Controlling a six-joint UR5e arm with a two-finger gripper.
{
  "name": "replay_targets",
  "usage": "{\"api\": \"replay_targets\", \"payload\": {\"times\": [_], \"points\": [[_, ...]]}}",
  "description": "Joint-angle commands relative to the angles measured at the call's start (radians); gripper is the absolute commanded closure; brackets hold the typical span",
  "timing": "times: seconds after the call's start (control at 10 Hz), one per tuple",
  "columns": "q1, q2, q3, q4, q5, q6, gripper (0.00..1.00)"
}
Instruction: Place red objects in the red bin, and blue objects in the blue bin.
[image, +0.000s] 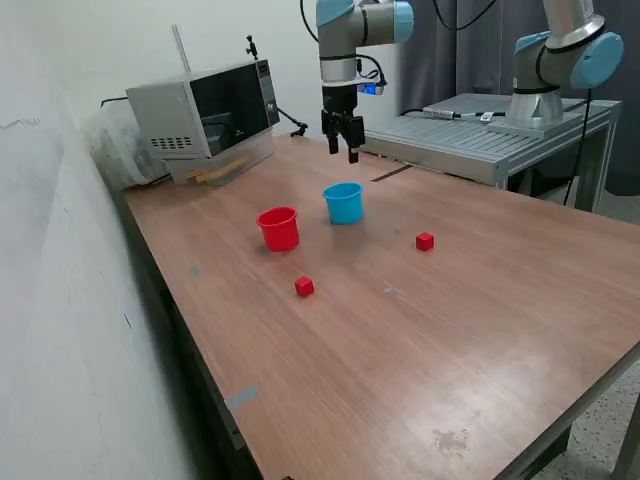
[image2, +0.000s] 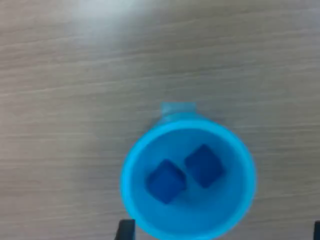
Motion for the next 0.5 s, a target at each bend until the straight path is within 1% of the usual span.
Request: {"api": "replay_targets", "payload": {"times": [0.0, 0.1, 0.2, 0.3, 0.4], "points": [[0.132, -0.147, 0.081, 0.081, -0.007, 0.003, 0.0], [0.195, -0.17, 0.103, 0.104, -0.005, 0.003, 0.0], [0.239, -0.196, 0.123, 0.104, -0.004, 0.006, 0.0], [0.284, -0.209, 0.132, 0.104, -0.002, 0.019, 0.0], [0.328, -0.21, 0.144, 0.104, 0.002, 0.049, 0.0]]}}
